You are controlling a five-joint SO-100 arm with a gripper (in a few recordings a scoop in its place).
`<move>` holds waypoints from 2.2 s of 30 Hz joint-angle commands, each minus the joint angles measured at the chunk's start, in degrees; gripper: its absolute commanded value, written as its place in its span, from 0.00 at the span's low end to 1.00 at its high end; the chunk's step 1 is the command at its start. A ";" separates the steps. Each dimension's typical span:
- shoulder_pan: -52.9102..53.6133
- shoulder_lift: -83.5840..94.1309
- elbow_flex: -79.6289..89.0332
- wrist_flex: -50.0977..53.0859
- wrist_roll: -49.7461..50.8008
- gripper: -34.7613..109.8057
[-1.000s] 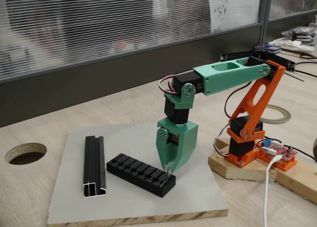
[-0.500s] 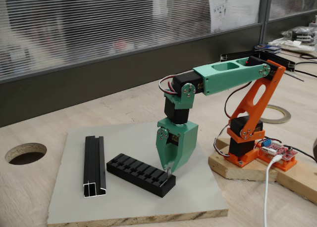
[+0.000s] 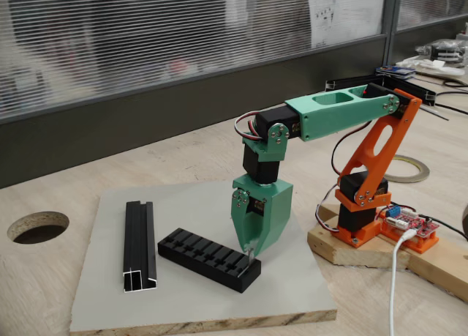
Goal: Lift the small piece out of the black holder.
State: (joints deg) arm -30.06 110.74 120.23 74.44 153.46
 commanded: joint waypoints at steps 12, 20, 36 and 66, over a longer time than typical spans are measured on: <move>5.71 16.00 -0.53 0.70 -0.18 0.28; 9.84 26.10 -0.62 -0.18 0.26 0.28; 18.19 28.92 -13.62 -0.18 0.26 0.28; 22.24 28.83 -26.28 -0.18 0.26 0.28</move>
State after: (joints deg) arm -7.03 134.91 94.92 74.53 153.11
